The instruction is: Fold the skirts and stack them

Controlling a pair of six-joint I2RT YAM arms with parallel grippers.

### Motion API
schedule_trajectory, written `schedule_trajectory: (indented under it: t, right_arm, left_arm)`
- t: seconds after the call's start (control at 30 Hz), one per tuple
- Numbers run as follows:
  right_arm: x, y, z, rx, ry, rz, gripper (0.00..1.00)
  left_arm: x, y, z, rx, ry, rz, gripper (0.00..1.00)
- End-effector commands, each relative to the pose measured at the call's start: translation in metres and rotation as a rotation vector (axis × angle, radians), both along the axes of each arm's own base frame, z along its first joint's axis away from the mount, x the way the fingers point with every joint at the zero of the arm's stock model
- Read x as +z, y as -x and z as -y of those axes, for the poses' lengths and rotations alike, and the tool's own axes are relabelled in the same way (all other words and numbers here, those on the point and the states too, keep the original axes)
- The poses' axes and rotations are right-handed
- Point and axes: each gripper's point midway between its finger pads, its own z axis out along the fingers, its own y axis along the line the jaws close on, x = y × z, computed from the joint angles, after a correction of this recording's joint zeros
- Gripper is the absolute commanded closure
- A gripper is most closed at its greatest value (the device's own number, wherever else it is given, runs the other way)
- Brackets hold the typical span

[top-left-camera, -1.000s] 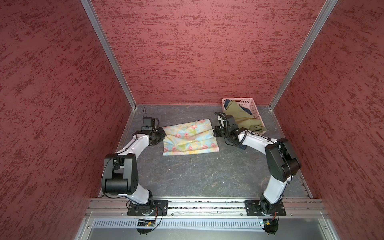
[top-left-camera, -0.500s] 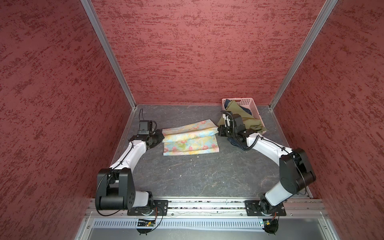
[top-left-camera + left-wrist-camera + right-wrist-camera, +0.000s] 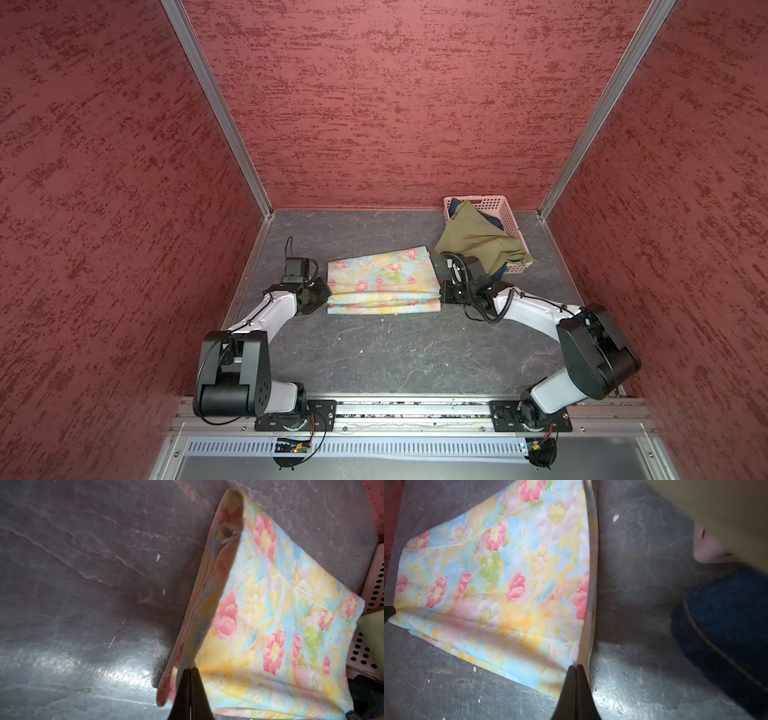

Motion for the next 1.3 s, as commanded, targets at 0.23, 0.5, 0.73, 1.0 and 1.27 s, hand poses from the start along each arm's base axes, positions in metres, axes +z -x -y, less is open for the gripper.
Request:
schedule_trajectory:
  t: [0.23, 0.5, 0.73, 1.0, 1.27]
  right_arm:
    - [0.007, -0.019, -0.001, -0.030, 0.021, 0.037, 1.00]
    - [0.067, -0.035, 0.000, -0.033, 0.030, 0.148, 1.00]
    - [0.106, -0.035, 0.001, -0.040, 0.003, 0.209, 1.00]
    - [0.093, -0.012, 0.007, -0.051, -0.021, 0.176, 1.00]
    - [0.039, 0.014, 0.007, -0.044, -0.009, 0.075, 1.00]
  left_arm:
    - [-0.003, -0.010, -0.008, 0.017, -0.041, -0.003, 1.00]
    - [0.050, -0.030, -0.017, 0.027, -0.065, 0.096, 1.00]
    - [0.072, -0.023, -0.020, 0.038, -0.070, 0.140, 1.00]
    - [0.047, -0.003, -0.021, 0.046, -0.069, 0.089, 1.00]
    - [0.007, 0.015, -0.020, 0.053, -0.071, 0.009, 1.00]
